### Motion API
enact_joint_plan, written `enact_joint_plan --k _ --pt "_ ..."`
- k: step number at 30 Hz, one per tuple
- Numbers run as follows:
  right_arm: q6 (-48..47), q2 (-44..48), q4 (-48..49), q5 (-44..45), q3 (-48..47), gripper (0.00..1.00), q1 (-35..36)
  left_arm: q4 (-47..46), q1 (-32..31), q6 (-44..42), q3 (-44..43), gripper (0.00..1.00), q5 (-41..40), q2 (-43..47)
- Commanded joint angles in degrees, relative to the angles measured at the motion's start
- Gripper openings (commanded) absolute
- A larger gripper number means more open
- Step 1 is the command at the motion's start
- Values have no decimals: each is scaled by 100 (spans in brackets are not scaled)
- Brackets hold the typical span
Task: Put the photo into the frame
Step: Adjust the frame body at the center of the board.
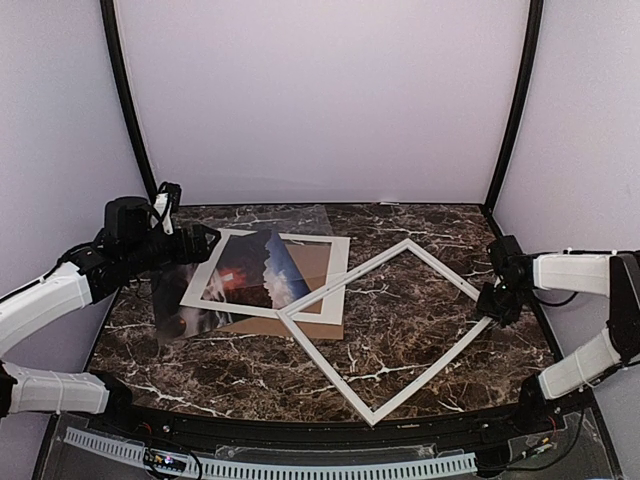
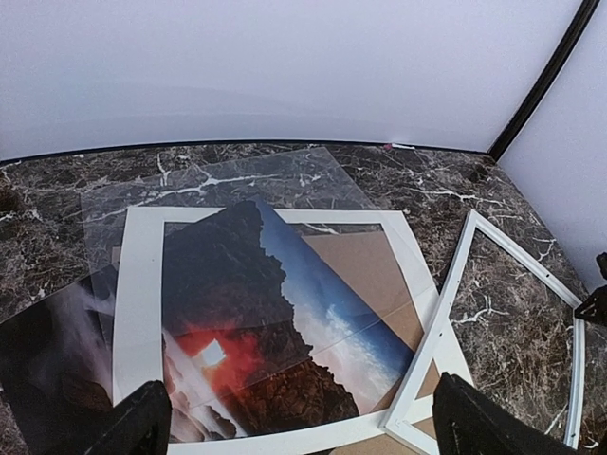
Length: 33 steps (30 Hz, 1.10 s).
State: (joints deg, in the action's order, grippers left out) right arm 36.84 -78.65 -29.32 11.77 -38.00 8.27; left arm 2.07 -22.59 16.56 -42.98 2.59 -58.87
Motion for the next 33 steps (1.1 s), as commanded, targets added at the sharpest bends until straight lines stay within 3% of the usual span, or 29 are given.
enact_joint_plan --k 1,9,14,17,20,24,33 --pt "-927 -513 204 281 -493 37 -254 251 -106 -123 -101 99 -25 -216" --pt "-1779 -1803 236 200 -1659 27 -463 632 -288 -206 -367 99 -136 -722" --pt "-1626 -1971 271 -353 -2091 35 -474 638 -369 -185 -365 99 -188 -742" --pt "-1400 -1735 370 -848 -1877 51 -463 611 -398 -153 -313 99 -197 -708" --pt "-1095 -1251 579 -1155 -1375 59 -401 539 -411 -115 -256 99 -197 -696" --pt "-588 -644 723 -1355 -732 62 -87 461 -420 -112 -244 99 -197 -740" --pt "300 54 767 -885 226 60 470 376 -422 -57 -233 99 -193 -752"
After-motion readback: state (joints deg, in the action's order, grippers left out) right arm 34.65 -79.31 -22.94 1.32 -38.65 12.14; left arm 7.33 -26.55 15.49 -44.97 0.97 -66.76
